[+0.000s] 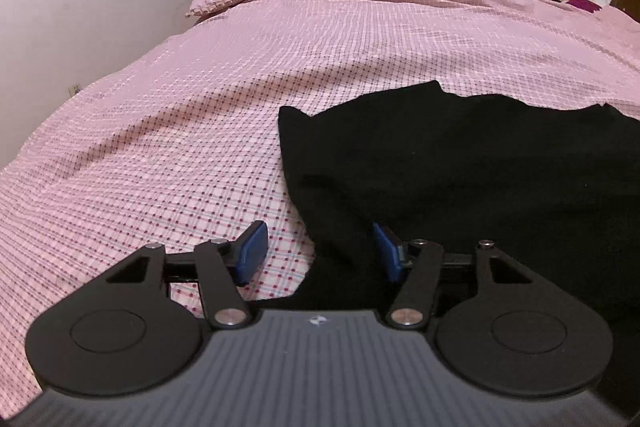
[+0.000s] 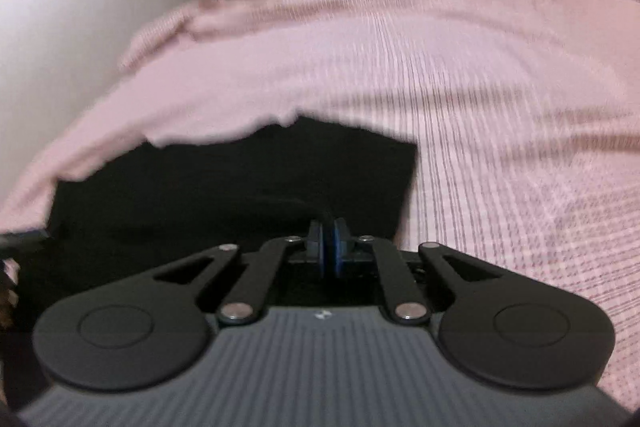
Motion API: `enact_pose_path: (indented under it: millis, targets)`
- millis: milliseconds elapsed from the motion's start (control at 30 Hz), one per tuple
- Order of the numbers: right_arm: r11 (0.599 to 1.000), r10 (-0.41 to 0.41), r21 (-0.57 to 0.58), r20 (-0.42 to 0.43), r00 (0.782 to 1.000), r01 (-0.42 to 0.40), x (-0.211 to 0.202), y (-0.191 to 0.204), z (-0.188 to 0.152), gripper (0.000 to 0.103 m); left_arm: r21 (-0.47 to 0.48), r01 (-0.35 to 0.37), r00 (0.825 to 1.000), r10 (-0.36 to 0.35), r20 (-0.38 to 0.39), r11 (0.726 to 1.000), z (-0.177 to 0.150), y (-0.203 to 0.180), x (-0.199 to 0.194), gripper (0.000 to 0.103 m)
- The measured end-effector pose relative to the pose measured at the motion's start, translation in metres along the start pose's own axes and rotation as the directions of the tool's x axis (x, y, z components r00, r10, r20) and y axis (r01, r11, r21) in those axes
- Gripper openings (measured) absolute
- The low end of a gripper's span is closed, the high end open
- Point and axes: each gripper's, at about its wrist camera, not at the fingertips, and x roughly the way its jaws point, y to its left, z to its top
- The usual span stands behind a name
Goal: Fold small clothes
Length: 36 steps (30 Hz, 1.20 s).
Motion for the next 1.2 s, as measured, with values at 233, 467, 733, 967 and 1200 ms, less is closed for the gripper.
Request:
enact_pose_path:
  millis: [233,467,733,967,1200]
  targets:
    - [0.999,-0.024,0.045,0.006,1.0,0.024,0.014,-0.005,-0.012,0.011,0.032,0.009,1.0,-0.009,0.007,0.999,0.002,0.004,0.008,0.069]
    - [0.998,-0.049,0.054,0.067,0.997,0.045,-0.027,-0.001,-0.017,0.057,-0.03,0.057,0.998,-0.057,0.004,0.998,0.004,0.019,-0.019,0.069]
    - [1.0,0.018,0.02,0.047,0.999,-0.019,-0.079,0.017,-0.04,0.057,-0.004,0.081,0.997,-0.081,-0.016,0.997,-0.005,0.028,-0.076,0.07]
    - [0.998,0.055,0.029,0.007,0.998,-0.055,-0.114,0.031,-0.058,0.057,-0.006,0.111,0.992,-0.111,-0.062,0.994,-0.027,0.03,-0.12,0.073]
    - [0.997,0.064,0.051,-0.038,0.997,-0.062,-0.144,0.042,-0.08,0.057,-0.047,0.146,0.984,-0.15,-0.1,0.988,-0.052,0.039,-0.154,0.074]
